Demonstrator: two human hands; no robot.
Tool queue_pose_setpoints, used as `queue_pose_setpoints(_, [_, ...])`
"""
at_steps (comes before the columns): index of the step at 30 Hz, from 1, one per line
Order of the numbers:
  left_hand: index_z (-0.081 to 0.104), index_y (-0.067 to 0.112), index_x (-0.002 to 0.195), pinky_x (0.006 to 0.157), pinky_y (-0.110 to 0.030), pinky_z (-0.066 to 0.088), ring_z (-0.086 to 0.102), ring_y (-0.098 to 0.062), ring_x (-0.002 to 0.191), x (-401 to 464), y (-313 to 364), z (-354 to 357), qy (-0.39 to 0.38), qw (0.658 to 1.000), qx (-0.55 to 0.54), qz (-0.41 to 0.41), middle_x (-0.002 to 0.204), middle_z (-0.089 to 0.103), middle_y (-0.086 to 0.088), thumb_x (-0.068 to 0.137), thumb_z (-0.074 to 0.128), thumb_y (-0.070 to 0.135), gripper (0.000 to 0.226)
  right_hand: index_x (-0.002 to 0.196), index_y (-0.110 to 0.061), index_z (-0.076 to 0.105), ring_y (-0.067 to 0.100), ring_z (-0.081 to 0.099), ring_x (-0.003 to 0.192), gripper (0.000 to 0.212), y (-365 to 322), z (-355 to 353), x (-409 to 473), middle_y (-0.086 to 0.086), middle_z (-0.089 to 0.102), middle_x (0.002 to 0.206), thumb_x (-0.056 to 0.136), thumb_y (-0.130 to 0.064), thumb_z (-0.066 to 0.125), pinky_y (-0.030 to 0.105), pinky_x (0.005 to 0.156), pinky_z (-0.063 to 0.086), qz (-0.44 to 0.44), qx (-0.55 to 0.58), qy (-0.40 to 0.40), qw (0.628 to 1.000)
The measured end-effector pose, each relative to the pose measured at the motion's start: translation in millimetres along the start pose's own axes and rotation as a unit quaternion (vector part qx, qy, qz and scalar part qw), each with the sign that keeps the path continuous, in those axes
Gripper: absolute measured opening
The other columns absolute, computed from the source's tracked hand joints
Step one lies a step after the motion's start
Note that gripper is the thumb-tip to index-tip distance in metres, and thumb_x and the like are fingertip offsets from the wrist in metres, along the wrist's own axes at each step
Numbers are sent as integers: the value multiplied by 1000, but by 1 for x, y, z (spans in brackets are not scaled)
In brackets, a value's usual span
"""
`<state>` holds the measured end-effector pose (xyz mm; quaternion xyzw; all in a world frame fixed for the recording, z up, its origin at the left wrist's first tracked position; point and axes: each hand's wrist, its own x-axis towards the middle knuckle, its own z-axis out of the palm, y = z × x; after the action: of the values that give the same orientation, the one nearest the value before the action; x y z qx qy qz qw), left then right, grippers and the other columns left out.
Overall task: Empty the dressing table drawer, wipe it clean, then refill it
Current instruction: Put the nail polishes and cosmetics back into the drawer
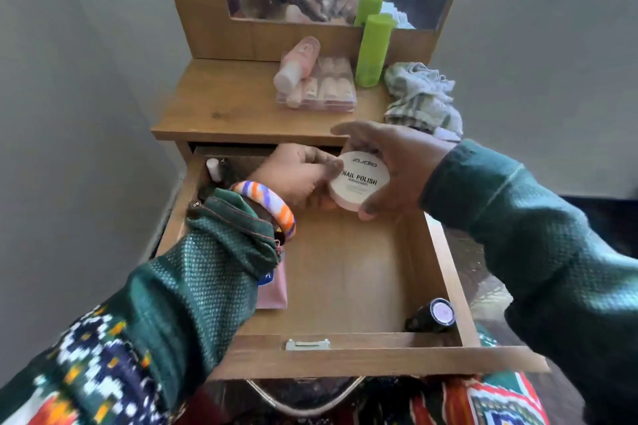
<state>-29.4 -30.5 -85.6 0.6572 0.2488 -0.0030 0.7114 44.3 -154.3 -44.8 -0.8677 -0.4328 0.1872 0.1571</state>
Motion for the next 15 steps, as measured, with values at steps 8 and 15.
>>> queue_pose_setpoints(8, [53, -1, 74, 38, -25, 52, 60, -20, 46, 5, -41, 34, -9, 989, 96, -112, 67, 61, -17, 90, 54, -3, 16, 139, -1, 37, 7, 60, 55, 57, 34, 9, -14, 16, 57, 89, 86, 5, 56, 14, 57, 50, 142, 176, -76, 971])
queue_pose_setpoints(15, [47, -3, 100, 88, -57, 51, 64, -39, 77, 17, -69, 67, -32, 965, 200, -165, 74, 55, -19, 92, 50, 2, 10, 135, -7, 45, 25, 63, 78, 57, 48, 24, -11, 4, 59, 86, 82, 12, 58, 36, 79, 56, 144, 124, -72, 979])
